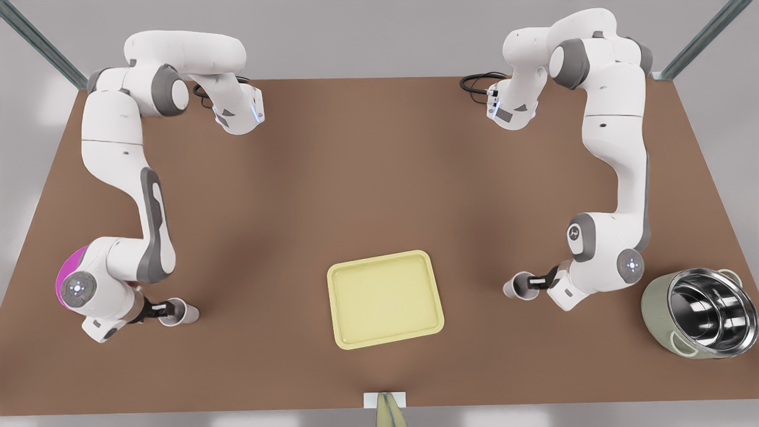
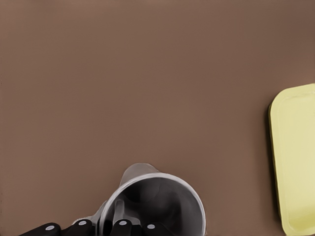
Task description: Use the left arm to pick up the white IKEA cup from the tray and place it on the middle-left position; use the right arm to pick up the white IKEA cup from the tray and place it on the middle-right position
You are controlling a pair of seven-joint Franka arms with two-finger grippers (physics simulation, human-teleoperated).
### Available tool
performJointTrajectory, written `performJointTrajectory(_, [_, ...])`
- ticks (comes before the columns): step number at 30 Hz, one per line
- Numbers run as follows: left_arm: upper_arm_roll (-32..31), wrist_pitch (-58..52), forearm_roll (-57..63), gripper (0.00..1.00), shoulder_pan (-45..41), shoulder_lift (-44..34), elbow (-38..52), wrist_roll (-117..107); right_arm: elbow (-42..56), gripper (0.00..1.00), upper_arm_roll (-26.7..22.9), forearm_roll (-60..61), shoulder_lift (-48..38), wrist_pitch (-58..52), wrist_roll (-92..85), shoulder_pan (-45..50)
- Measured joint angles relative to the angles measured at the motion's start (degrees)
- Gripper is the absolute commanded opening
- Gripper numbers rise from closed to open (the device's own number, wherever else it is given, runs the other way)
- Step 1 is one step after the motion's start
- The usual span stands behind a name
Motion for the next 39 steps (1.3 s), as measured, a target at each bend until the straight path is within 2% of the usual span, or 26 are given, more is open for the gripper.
performJointTrajectory(3, [0.0, 3.3, 1.9, 0.20, -0.2, 0.2, -0.1, 4.1, 0.0, 1.00, 0.0, 1.5, -2.2, -2.2, -2.8, -0.1])
performJointTrajectory(10, [0.0, 7.6, 3.6, 0.20, 0.0, 1.9, 0.1, 11.2, -1.1, 1.00, 0.5, 3.6, -24.7, -19.2, -0.7, 2.7])
performJointTrajectory(17, [0.0, 10.5, 3.8, 0.21, -0.2, 3.5, 0.3, 16.0, -1.0, 1.00, 0.5, 4.2, -27.7, -28.3, 2.4, 2.8])
performJointTrajectory(18, [0.0, 10.9, 3.8, 0.24, -0.2, 3.6, 0.3, 16.6, -0.9, 1.00, 0.5, 4.2, -27.7, -28.9, 2.8, 2.8])
performJointTrajectory(20, [0.0, 11.3, 3.2, 0.89, -0.2, 3.8, 0.3, 18.0, -0.9, 1.00, 0.5, 4.3, -27.7, -29.9, 3.4, 2.8])
performJointTrajectory(21, [0.0, 11.4, 2.4, 1.00, -0.1, 3.8, 0.3, 19.1, -0.8, 1.00, 0.4, 4.3, -27.7, -30.2, 3.7, 2.8])
performJointTrajectory(26, [0.9, 11.1, 0.9, 1.00, 0.0, 2.9, 1.1, 24.2, -0.2, 1.00, 0.3, 4.3, -27.7, -31.4, 4.8, 2.7])
performJointTrajectory(29, [2.1, 4.5, 8.4, 1.00, -0.2, -3.8, 8.6, 24.9, -0.1, 1.00, -0.1, 4.3, -27.8, -31.8, 5.4, 2.7])
performJointTrajectory(31, [2.1, -4.1, 8.5, 1.00, -0.2, -10.1, 11.4, 22.2, -0.1, 1.00, 0.0, 4.3, -27.8, -32.0, 5.8, 2.7])
performJointTrajectory(32, [1.9, -9.0, 7.8, 1.00, -0.4, -15.2, 10.5, 20.2, -0.1, 1.00, 0.2, 4.3, -27.9, -32.1, 6.0, 2.6])
performJointTrajectory(34, [1.2, -15.0, 9.1, 1.00, -1.6, -29.0, -1.8, 16.6, -0.1, 1.00, 0.1, 4.3, -27.9, -32.2, 6.3, 2.7])
performJointTrajectory(36, [1.1, -17.6, 10.1, 1.00, -2.9, -32.2, -5.8, 13.7, -0.1, 1.00, -0.3, 4.3, -27.9, -32.3, 6.5, 2.7])
performJointTrajectory(39, [1.3, -20.0, 10.6, 1.00, -2.4, -32.8, -7.0, 9.8, -0.1, 1.00, -0.3, 4.3, -27.9, -32.3, 6.8, 2.7])
